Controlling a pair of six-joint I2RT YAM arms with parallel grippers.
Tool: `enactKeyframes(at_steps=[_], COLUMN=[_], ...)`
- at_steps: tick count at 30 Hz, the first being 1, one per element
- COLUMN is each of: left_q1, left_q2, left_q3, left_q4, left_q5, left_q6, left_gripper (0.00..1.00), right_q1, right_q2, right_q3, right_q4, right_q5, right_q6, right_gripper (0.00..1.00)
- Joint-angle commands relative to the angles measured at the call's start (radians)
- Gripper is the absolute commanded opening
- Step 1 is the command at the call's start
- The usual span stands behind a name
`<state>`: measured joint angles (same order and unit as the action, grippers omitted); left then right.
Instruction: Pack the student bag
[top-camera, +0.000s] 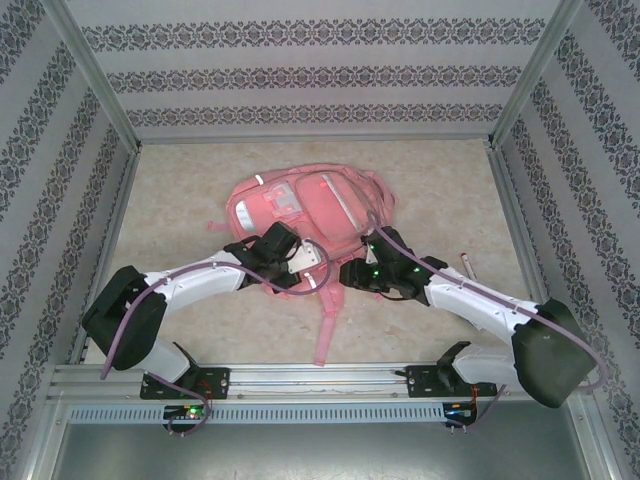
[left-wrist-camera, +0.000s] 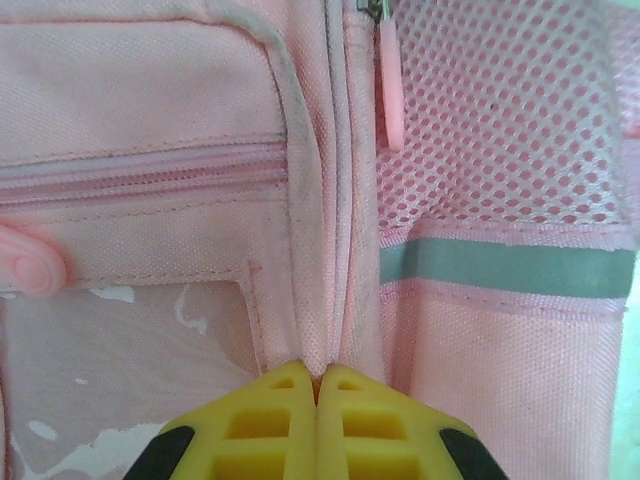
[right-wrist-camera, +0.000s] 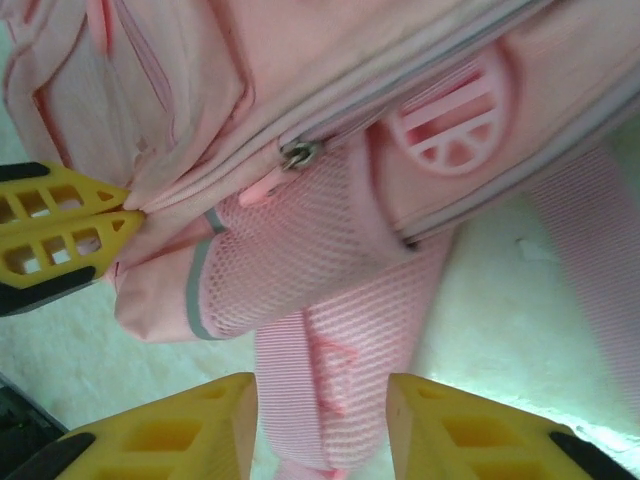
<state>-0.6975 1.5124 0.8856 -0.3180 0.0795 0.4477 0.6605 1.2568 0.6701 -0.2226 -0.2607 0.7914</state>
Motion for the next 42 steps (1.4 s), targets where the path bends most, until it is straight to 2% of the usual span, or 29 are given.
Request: enactKeyframes(at_steps=[1,6,9,15,18,21,28,36,42], left_q1=[0.007,0.057,0.08,0.094,0.101,0.105,0.135,0.173,0.194], left_q2=[-0.018,-0.025,-0.021,-0.006,-0.009,-0.006,-0.017,-0.032,-0.039], left_q3=[0.057,0.063,0.06,0.055,0.038,0.031,0.001,-0.026,-0.035], left_q4=[-0.065,-0.037,-0.023,-0.002,0.026,0.028,0.039,0.049,0.066], left_q5=[0.118,0.23,0.289,0.347,0.368,0.372,0.372,0.385,0.409], left_q6=[-0.069,-0.102,-0.113,-0.133,-0.145,-0.148,-0.159,-0.168,-0.196], left_gripper=[0.0,0.0,0.0,0.0,0.0,0.0,0.0,0.0,0.0], right_q1=[0.034,0.101,0.134,0.167,0.186,0.208,0.223,0.202,0.195], right_q2=[0.048,0.191,0.266,0.398,0.436,0.448,0.419,0.421,0.476], right_q3=[0.086,0.194,0.235,0.263,0.294,0.307,0.332,0.347,0.376], right_q4=[-0.028,-0.053,-0.052,-0.017,-0.053,-0.084,-0.17,-0.182,-0.169], right_q5=[0.069,0.182,0.276,0.398,0.476,0.565,0.69,0.696,0.619], right_q6=[0.039,0.001,-0.015,-0.03,-0.012,0.025,0.043,0.006,-0.018], right_gripper=[0.36,0.3,0.4,0.41,0.41,0.35,0.26,0.26,0.35])
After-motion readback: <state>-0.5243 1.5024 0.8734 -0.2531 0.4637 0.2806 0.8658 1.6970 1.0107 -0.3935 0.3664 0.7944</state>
